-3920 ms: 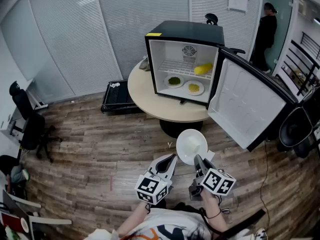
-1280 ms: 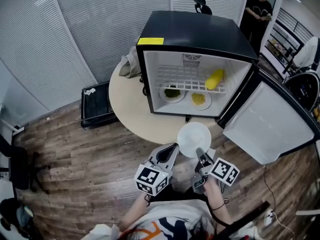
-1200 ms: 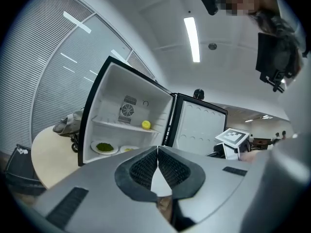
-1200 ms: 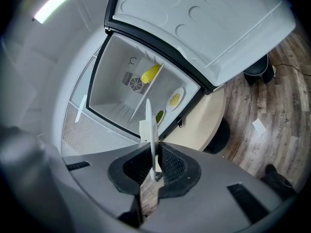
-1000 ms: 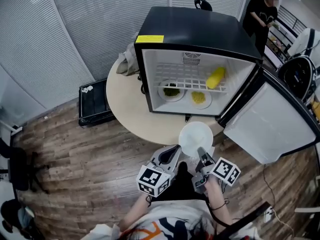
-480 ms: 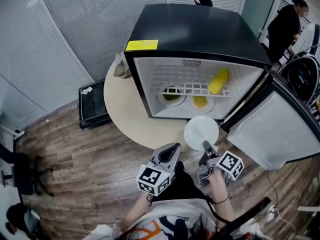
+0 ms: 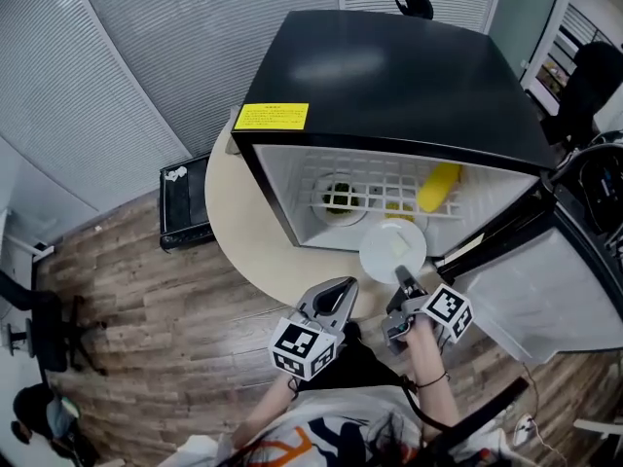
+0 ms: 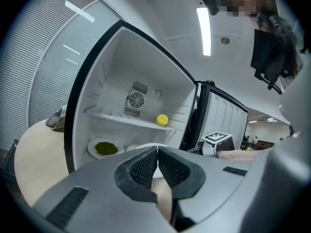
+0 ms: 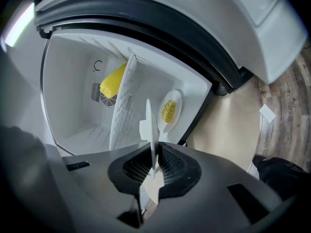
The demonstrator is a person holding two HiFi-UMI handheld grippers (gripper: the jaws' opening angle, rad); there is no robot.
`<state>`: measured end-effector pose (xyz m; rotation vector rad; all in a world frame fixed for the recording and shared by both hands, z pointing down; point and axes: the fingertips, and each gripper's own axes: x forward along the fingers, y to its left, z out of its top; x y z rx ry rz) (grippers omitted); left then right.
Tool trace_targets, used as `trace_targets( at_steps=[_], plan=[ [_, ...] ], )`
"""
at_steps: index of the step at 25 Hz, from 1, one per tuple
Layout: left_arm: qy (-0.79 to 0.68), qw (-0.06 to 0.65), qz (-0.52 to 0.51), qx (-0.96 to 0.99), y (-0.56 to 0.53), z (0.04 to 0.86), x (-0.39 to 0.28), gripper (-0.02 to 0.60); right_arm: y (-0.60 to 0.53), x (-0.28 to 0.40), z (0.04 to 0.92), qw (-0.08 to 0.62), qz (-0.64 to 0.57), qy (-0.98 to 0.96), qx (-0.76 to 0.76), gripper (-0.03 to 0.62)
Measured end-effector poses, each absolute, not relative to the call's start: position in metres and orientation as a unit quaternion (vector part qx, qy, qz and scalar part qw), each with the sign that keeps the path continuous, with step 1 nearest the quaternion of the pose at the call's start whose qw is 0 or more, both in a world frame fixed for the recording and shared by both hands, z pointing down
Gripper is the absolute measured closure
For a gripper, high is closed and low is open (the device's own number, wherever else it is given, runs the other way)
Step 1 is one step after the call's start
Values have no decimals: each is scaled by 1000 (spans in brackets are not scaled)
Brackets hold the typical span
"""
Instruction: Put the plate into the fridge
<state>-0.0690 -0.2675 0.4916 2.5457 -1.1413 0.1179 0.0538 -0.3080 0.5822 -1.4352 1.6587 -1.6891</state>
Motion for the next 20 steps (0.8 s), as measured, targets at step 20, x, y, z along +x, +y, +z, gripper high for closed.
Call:
trace_targets(
  at_steps=[20],
  plan=[
    [-386,183,81,901,-329,509,-42,568,-379,91,630,275,-602,481,-575,565]
  ],
)
